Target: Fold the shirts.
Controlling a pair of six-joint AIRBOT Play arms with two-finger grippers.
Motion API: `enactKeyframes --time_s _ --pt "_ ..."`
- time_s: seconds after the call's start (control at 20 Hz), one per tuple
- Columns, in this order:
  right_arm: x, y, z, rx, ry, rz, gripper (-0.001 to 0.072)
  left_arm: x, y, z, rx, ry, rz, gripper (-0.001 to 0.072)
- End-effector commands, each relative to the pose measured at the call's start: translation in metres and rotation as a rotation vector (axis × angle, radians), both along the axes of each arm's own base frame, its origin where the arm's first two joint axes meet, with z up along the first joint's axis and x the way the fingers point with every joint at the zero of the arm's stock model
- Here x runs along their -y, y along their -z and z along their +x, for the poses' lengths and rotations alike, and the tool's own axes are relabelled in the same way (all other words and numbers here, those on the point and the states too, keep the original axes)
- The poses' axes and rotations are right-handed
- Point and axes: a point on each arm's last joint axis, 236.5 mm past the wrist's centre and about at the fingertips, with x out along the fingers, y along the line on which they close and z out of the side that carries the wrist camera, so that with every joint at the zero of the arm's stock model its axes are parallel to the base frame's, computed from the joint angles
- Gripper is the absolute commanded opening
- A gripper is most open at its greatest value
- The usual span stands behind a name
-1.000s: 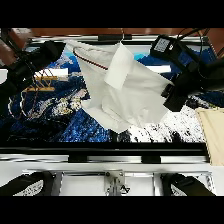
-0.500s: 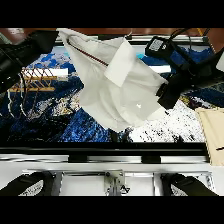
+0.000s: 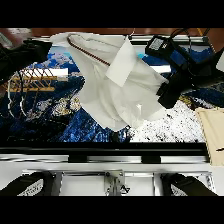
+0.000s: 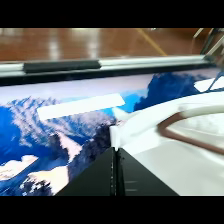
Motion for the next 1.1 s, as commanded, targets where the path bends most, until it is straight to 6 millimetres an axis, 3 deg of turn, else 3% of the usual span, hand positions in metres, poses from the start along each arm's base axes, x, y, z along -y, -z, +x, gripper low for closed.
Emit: enactKeyframes --time_s 0.0,0.2,0.3,0.5,0.7,0.8,0.95,1.05 --pt "-0.001 -0.002 0.000 0.008 -0.008 0.004 0.0085 -0.018 0.011 0.005 -0.022 -0.035 0.058 0.0045" --pt "-0.001 -0.002 0.000 0.007 -0.008 0.003 0.0084 -0.024 -0.021 0.009 0.062 -0.073 0.042 0.0046" --pt "-0.001 -0.001 0.000 0.005 -0.008 0.004 0.0085 -0.015 -0.042 0.004 0.088 -0.048 -0.026 0.0046" --pt "-0.017 0.013 -0.004 -0.083 -0.016 0.052 0.0085 0.028 -0.091 -0.017 0.169 0.064 -0.128 0.0047" --pt "-0.026 0.019 0.020 -0.070 0.074 0.106 0.0085 0.089 -0.121 -0.054 0.229 0.230 -0.121 0.0047" --pt "-0.031 0.008 0.033 -0.013 0.123 0.161 0.0085 0.123 -0.111 -0.077 0.228 0.349 -0.053 0.0046" --pt "-0.038 -0.006 0.036 0.017 0.168 0.234 0.0085 0.164 -0.057 -0.110 0.109 0.550 0.106 0.0046" --pt "-0.037 -0.014 0.032 0.027 0.185 0.255 0.0085 0.176 -0.024 -0.126 0.039 0.636 0.205 0.0046"
